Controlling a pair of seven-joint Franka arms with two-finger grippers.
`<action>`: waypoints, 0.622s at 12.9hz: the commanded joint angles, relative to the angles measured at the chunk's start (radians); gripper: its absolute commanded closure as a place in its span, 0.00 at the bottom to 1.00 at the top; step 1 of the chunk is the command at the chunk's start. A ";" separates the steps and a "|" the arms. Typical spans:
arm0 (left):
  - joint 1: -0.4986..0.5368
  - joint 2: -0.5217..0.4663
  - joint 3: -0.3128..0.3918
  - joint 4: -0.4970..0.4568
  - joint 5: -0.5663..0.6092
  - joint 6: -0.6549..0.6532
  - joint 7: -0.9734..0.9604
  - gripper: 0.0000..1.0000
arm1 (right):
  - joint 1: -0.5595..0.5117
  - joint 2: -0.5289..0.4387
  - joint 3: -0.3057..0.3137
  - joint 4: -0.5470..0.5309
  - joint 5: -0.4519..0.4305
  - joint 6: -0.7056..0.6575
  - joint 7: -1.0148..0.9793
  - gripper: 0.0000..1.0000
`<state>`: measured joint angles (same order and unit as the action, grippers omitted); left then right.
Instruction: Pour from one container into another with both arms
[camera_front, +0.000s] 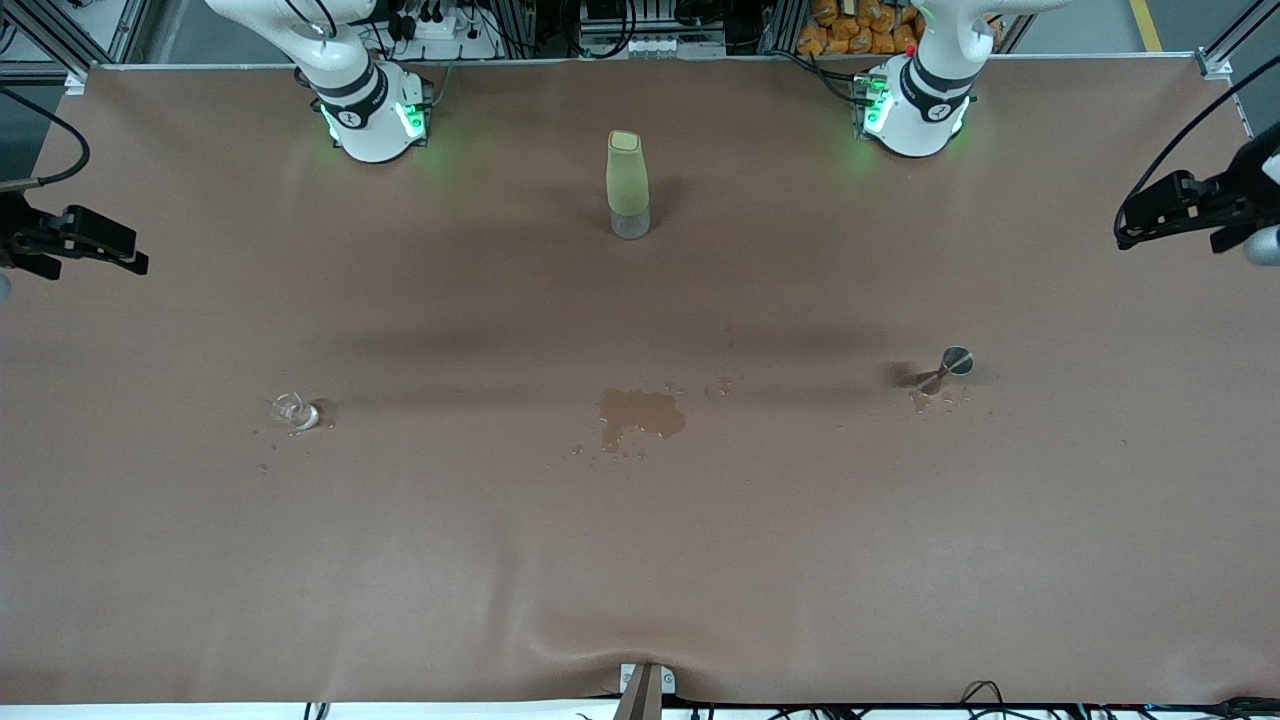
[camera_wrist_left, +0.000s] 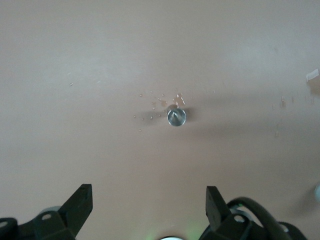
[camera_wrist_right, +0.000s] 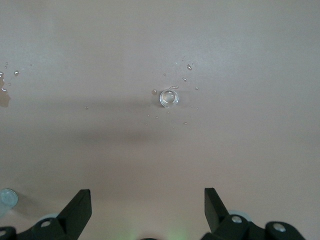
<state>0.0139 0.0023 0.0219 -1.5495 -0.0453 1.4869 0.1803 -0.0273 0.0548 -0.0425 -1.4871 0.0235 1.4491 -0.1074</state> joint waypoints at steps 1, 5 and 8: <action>0.133 0.073 0.004 0.008 -0.141 -0.004 0.258 0.00 | 0.012 0.022 -0.002 0.019 -0.004 -0.003 0.003 0.00; 0.328 0.218 0.003 -0.006 -0.336 -0.004 0.639 0.00 | 0.053 0.080 0.000 0.021 -0.004 0.066 0.002 0.00; 0.423 0.339 0.003 -0.032 -0.431 -0.004 0.929 0.00 | 0.118 0.147 0.000 0.021 -0.007 0.132 0.002 0.00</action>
<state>0.3968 0.2832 0.0335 -1.5799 -0.4159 1.4882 0.9799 0.0496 0.1588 -0.0356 -1.4878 0.0243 1.5633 -0.1076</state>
